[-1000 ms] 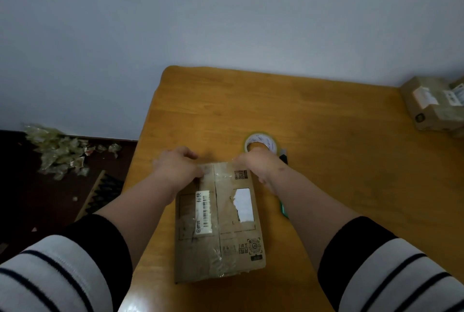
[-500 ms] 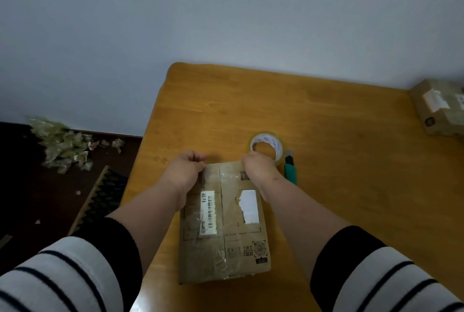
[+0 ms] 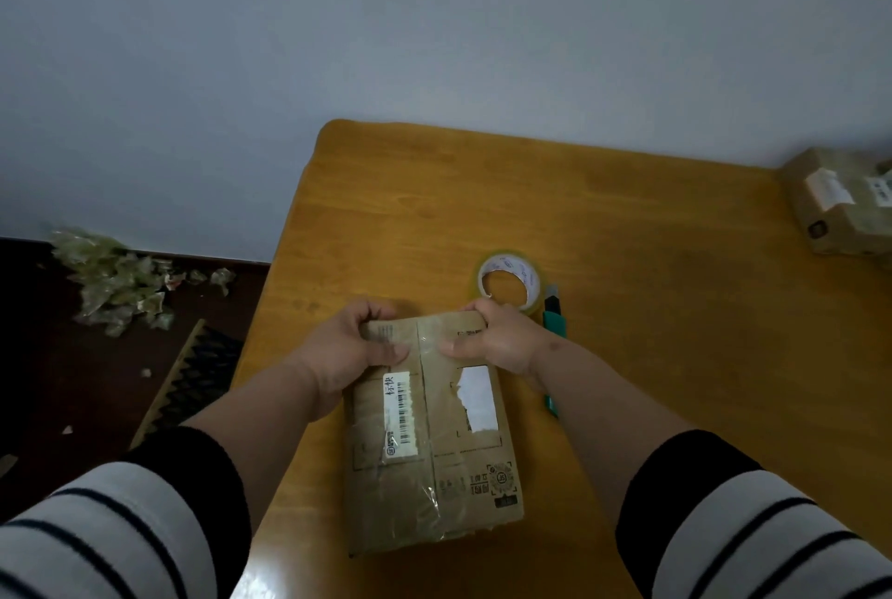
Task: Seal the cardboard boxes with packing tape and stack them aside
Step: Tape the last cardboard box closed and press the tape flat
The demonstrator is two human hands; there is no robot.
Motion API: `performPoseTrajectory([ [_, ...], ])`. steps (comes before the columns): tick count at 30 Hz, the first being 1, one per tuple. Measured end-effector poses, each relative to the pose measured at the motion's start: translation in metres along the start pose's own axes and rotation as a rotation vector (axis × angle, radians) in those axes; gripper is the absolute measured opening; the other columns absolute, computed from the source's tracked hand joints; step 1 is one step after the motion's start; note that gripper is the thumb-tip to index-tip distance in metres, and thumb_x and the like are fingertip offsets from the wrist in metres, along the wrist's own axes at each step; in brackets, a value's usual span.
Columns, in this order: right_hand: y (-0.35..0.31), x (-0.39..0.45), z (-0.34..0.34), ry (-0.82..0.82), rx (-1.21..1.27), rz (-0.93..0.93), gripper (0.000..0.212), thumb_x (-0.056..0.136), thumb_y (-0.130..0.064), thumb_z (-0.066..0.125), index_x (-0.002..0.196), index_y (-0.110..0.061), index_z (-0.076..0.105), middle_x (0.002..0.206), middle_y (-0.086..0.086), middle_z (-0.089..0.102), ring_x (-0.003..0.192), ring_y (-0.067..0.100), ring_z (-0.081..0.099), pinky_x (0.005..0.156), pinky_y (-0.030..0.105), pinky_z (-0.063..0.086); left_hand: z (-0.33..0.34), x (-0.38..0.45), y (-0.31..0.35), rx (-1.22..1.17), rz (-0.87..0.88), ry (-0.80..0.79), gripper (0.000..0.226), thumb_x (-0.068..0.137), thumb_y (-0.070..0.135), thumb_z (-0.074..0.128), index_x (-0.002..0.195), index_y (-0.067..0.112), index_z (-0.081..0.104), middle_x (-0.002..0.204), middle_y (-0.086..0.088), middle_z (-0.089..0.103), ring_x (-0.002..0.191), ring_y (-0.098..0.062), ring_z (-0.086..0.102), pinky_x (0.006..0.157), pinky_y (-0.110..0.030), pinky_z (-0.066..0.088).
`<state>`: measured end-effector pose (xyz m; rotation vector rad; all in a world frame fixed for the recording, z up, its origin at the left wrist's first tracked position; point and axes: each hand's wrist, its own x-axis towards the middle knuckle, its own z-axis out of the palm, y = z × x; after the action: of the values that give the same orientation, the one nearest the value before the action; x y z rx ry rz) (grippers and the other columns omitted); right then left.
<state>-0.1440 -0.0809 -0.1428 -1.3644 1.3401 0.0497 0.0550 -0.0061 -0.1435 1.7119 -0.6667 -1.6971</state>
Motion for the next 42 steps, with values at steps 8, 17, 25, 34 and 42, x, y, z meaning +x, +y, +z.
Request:
performPoseTrajectory([
  [8, -0.011, 0.003, 0.005, 0.074, -0.02, 0.11, 0.079, 0.089, -0.068, 0.048, 0.146, -0.014, 0.042, 0.153, 0.008, 0.04, 0.136, 0.028, 0.041, 0.106, 0.04, 0.034, 0.003, 0.004, -0.003, 0.005, -0.019, 0.09, 0.031, 0.078, 0.023, 0.08, 0.104, 0.014, 0.065, 0.098, -0.011, 0.073, 0.09, -0.029, 0.069, 0.074, -0.038, 0.057],
  [17, 0.001, 0.007, 0.011, 0.115, -0.123, 0.03, 0.081, 0.08, -0.074, 0.054, 0.135, -0.015, 0.052, 0.14, 0.005, 0.047, 0.122, 0.023, 0.049, 0.097, 0.034, 0.042, 0.005, 0.006, -0.01, 0.073, 0.032, 0.136, 0.03, 0.083, 0.038, 0.075, 0.097, 0.014, 0.063, 0.093, -0.012, 0.072, 0.087, -0.031, 0.068, 0.083, -0.047, 0.057],
  [25, 0.003, 0.0, -0.003, -0.046, -0.099, -0.02, 0.057, 0.089, -0.047, 0.067, 0.137, -0.023, 0.049, 0.137, -0.002, 0.049, 0.113, 0.014, 0.052, 0.094, 0.028, 0.043, -0.005, -0.001, -0.006, -0.02, -0.054, -0.04, 0.048, 0.072, -0.011, 0.075, 0.111, 0.012, 0.059, 0.118, -0.022, 0.065, 0.091, -0.03, 0.067, 0.07, -0.036, 0.058],
  [34, 0.0, 0.001, 0.008, 0.084, -0.098, 0.052, 0.06, 0.101, -0.049, 0.044, 0.146, -0.01, 0.042, 0.15, 0.008, 0.043, 0.136, 0.025, 0.041, 0.104, 0.032, 0.034, 0.003, 0.0, -0.004, 0.071, -0.065, 0.028, 0.031, 0.078, 0.016, 0.081, 0.103, 0.012, 0.062, 0.108, -0.018, 0.07, 0.097, -0.031, 0.066, 0.092, -0.048, 0.054],
  [42, -0.008, -0.002, 0.01, 0.146, -0.459, 0.035, 0.059, 0.101, -0.059, 0.022, 0.123, -0.018, 0.058, 0.129, 0.008, 0.056, 0.126, 0.03, 0.048, 0.111, 0.051, 0.031, 0.006, 0.003, -0.01, 0.116, -0.026, 0.204, 0.033, 0.092, 0.047, 0.061, 0.107, 0.017, 0.057, 0.116, -0.012, 0.064, 0.107, -0.029, 0.059, 0.101, -0.046, 0.045],
])
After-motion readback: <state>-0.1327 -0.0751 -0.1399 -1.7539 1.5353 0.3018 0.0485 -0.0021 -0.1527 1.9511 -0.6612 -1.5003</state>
